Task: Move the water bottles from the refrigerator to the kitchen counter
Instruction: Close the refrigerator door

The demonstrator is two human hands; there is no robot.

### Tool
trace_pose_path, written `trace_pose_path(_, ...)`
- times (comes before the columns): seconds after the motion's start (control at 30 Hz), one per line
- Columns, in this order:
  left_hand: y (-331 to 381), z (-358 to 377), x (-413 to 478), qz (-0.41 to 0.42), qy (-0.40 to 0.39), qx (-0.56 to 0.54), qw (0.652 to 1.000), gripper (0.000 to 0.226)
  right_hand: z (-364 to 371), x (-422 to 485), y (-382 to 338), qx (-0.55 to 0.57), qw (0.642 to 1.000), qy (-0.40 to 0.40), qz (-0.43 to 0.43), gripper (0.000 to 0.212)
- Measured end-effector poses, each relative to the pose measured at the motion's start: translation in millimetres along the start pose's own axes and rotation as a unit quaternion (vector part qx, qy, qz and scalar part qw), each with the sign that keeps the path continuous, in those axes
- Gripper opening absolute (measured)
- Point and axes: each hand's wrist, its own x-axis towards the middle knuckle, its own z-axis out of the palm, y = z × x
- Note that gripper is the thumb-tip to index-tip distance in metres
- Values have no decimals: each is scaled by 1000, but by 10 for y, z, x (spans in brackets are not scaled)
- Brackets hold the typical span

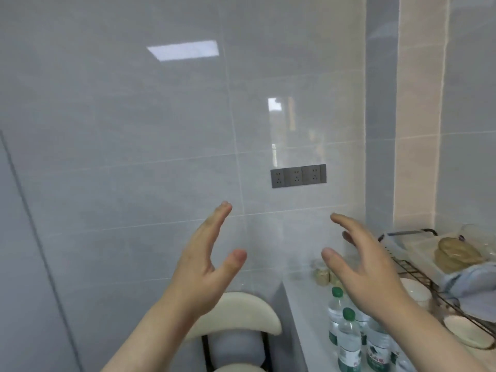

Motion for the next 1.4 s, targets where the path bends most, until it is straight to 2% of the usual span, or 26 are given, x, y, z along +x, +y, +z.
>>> trace_pose_path(0.33,111,-1855,-815,-47,138,163,976,69,1315,207,-1257,142,978,-109,-104,49)
trace_pose_path(0.47,162,-2665,-1257,-79,182,219,955,67,1935,164,-1991,183,961,-146,-149,57)
trace_pose_path(0.63,359,-3719,-1920,-104,245,286,921,64,2646,-145,-3111,239,927,-190,-218,53)
trace_pose_path(0.77,609,-4528,-2531,-129,289,336,887,72,3134,-528,-4114,293,891,-215,-273,57)
trace_pose_path(0.9,888,-5237,-3131,-138,321,364,863,70,3589,-984,-5003,340,857,-241,-303,55)
trace_pose_path(1.13,840,-6100,-3702,-186,337,394,835,76,4323,-1374,-5914,347,837,-279,-317,62)
trace_pose_path(1.3,361,-6514,-3630,-197,293,414,839,76,5009,-1253,-6267,345,842,-273,-313,70)
trace_pose_path(1.4,23,-6713,-3600,-204,247,433,843,75,5403,-1093,-6427,356,836,-278,-310,65)
